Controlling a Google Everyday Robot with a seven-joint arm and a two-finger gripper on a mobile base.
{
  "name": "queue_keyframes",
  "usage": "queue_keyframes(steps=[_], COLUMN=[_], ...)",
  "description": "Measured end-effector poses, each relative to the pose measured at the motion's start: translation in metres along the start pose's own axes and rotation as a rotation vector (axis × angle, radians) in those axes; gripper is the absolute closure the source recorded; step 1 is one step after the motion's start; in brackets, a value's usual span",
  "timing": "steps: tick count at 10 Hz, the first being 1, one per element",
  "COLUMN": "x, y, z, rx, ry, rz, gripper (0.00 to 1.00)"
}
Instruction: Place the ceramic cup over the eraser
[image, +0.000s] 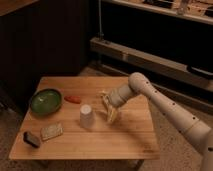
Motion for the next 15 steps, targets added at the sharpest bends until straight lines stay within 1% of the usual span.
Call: queue_keyframes(steps=[1, 3, 5, 7, 8, 10, 12, 13, 15], x=[0.003, 0.004, 0.0, -0.006, -0.011, -0.017, -0.023, -0.027, -0.029], y=[-0.001, -0.003, -0.003, -0.001, 0.002, 0.004, 0.005, 0.003, -0.001], z=[0.005, 0.013, 0.019, 0.026, 0.032, 0.041, 0.05, 0.055, 0.063], rx=[0.006, 0.012, 0.02, 0.032, 0.034, 0.028, 0.012, 0.002, -0.013], ry=[-0.034, -0.073, -0.094, -0.126, -0.15, -0.174, -0.173, -0.164, -0.145], rz=[0.031, 0.059, 0.062, 0.05, 0.028, -0.004, -0.029, -0.043, -0.051], gripper=[0.02, 0.02, 0.02, 0.02, 0.02, 0.02, 0.02, 0.02, 0.02])
